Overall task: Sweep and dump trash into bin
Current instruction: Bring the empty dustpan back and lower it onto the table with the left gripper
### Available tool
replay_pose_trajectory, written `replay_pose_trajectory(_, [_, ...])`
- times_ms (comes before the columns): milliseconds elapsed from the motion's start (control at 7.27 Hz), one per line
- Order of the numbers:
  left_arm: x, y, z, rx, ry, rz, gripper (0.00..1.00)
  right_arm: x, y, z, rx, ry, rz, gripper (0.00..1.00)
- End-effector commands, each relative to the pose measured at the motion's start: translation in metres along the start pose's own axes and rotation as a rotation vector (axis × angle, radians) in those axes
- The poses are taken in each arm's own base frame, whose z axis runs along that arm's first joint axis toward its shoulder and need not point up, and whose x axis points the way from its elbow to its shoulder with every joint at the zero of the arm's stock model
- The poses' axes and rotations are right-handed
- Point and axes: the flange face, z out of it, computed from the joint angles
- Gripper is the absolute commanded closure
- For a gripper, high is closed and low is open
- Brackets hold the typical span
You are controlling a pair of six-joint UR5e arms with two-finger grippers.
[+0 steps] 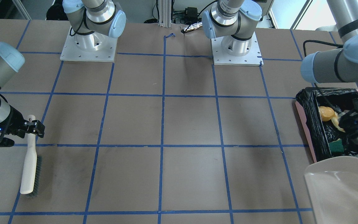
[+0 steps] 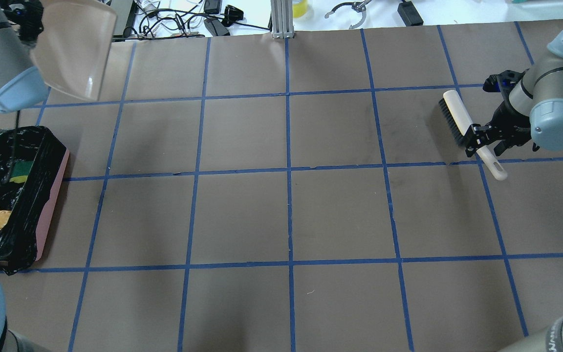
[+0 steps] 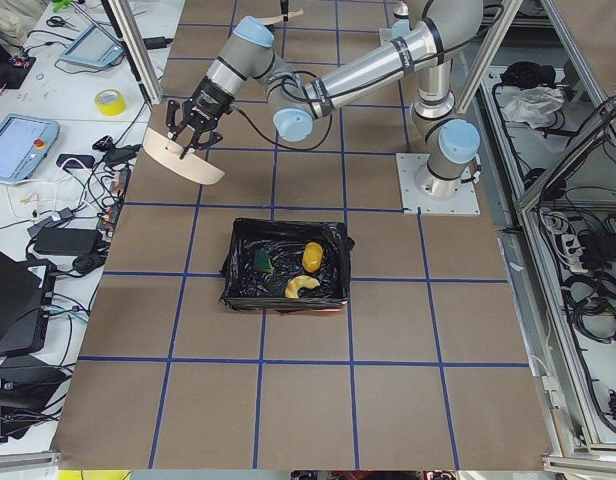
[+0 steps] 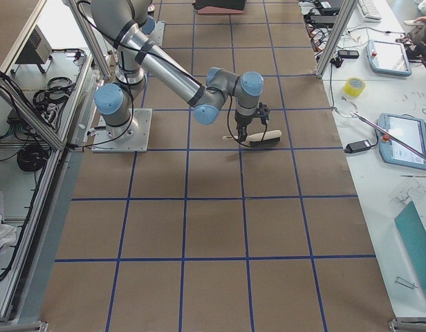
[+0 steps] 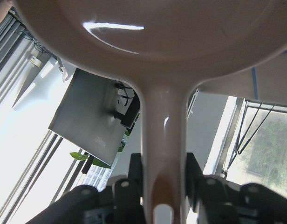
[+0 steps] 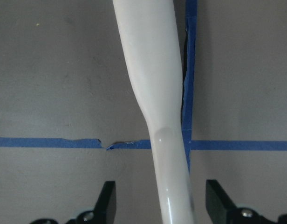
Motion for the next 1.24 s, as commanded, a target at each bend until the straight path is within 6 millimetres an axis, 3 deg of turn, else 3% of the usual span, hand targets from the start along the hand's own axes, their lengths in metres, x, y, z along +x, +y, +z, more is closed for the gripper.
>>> replay_pose_trajectory(0, [0.004,-0.070,0.030,0.303,0.114,-0.175,1.00,0.000,0.000,0.007,-0.022,-0.008,0.009,0.26])
replay_pose_trajectory(275, [0.034,-0.121,0.069,0.515,0.392,-0.239,1.00,-0.001,0.000,0.003,-0.011,-0.016,0.056,0.23])
replay_pose_trajectory(412, [0.043,-0.137,0.081,0.581,0.455,-0.224,1.00,-0.002,0.000,0.004,-0.015,-0.023,0.064,0.23])
replay_pose_trajectory(550, [0.055,-0.147,0.085,0.626,0.562,-0.195,1.00,-0.003,0.000,0.003,-0.015,-0.024,0.107,0.23])
replay_pose_trajectory(1100, [0.055,-0.157,0.104,0.646,0.558,-0.118,1.00,-0.013,0.010,0.005,-0.022,-0.030,0.160,0.20])
